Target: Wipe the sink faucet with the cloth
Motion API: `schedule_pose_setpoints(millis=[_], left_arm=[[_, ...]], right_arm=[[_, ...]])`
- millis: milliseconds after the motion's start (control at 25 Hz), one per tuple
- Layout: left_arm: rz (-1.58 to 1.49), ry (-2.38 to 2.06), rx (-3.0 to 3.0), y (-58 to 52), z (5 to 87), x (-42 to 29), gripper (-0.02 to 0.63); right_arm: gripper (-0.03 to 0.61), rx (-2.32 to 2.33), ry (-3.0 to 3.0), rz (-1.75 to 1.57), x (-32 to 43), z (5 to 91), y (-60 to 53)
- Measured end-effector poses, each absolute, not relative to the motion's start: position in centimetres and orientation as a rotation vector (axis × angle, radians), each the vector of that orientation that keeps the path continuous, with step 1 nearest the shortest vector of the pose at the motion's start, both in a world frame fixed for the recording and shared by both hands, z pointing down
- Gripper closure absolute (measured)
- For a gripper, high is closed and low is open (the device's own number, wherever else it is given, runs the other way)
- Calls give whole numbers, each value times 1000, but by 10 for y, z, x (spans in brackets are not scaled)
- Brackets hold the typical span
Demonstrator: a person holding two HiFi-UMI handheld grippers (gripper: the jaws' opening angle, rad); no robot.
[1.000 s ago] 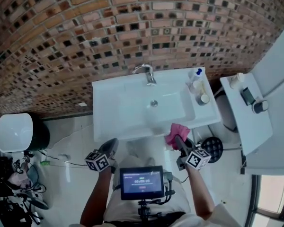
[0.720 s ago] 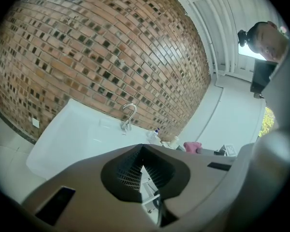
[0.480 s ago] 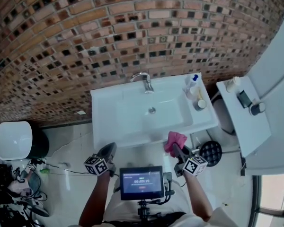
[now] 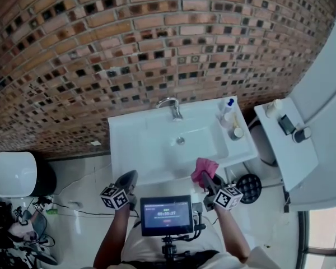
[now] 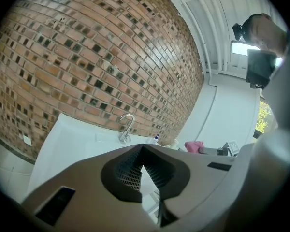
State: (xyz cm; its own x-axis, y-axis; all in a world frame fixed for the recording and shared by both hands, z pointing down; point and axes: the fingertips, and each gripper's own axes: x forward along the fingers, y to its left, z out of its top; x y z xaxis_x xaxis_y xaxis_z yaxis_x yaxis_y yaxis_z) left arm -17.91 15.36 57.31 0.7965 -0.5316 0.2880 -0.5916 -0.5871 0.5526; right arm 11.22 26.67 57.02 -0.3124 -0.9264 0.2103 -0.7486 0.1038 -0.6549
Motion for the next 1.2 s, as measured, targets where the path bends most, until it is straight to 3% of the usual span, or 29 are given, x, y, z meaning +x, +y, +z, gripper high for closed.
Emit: schedule_pose_setpoints(millis=[1200], left_arm=[[257, -855, 2235, 161, 616, -194, 620]], right_arm=[[514, -1744, 2140, -1124, 79, 610, 252]])
